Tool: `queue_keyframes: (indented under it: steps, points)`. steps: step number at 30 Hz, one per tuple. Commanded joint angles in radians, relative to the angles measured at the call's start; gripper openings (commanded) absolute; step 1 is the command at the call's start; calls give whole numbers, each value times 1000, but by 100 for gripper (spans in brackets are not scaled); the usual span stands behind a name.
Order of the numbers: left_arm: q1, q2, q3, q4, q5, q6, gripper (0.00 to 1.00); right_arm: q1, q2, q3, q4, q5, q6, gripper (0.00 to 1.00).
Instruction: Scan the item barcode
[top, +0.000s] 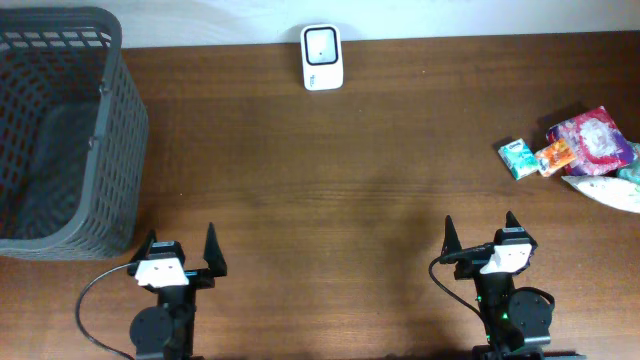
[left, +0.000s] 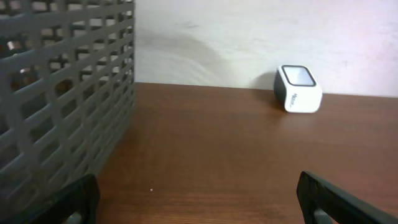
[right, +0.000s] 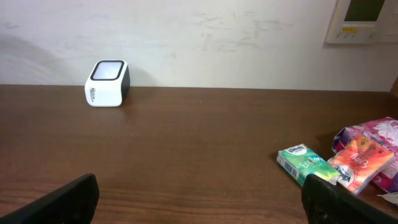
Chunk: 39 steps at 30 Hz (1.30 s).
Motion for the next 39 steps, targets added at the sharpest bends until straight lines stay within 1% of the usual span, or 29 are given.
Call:
queue_keyframes:
  steps: [1,2,5,6,7,9,16,19,27,39]
  points:
    - [53,-10,-3,-8,-19,-55,99,-7,-7,-9,-2,6,0,99]
    - [55,-10,-3,-9,-9,-10,99,-7,-7,-9,-2,6,0,99]
    - [54,-10,-3,-9,-4,3,99,-7,-7,-9,-2,6,0,99]
    - [52,-10,-3,-10,3,23,99,-7,-7,-9,-2,6,0,99]
    - [39,-10,-3,-10,8,68,99,-7,-7,-9,-2,6,0,99]
    - [20,-10,-3,-10,8,105,99,-7,-7,-9,-2,6,0,99]
    - [19,-10,-3,-11,8,103,99,-7,-7,-9,-2,6,0,99]
    - [19,-10,-3,-11,5,62,99,-7,-7,-9,-2,6,0,99]
    - [-16,-10,-3,-11,-3,62,99,-7,-7,-9,-2,6,0,99]
    - [-18,-10,-3,-8,-2,62,99,-7,-7,-9,-2,6,0,99]
